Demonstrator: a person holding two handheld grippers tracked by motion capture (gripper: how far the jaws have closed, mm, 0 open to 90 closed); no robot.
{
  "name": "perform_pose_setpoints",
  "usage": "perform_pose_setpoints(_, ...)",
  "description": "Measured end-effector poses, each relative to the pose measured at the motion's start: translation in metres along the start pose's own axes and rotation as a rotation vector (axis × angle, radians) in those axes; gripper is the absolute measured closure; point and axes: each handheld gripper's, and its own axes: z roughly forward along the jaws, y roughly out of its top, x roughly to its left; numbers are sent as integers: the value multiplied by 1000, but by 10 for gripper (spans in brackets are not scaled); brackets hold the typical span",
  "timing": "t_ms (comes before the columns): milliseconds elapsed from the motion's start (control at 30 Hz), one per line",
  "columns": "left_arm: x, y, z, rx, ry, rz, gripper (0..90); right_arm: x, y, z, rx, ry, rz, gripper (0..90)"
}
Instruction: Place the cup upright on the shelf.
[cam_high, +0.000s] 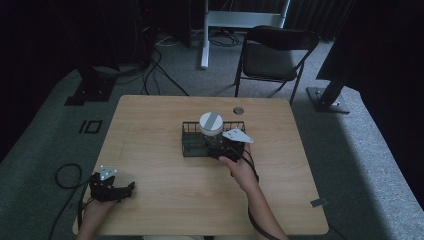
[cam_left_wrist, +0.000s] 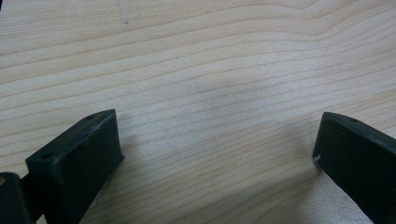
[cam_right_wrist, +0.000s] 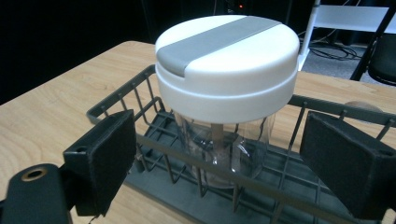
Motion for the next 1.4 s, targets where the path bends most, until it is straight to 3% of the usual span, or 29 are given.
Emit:
perform_pose_setpoints(367, 0, 0, 0, 0, 0, 0, 12, -7, -2, -22, -13, 20, -4, 108)
perform_pose_setpoints(800, 0, 0, 0, 1, 0, 1, 12, -24, -22, -40, 12, -14, -16, 108)
perform_pose_setpoints(1400, 0, 0, 0, 0, 0, 0, 12, -45, -53, -59, 50, -48, 5, 108)
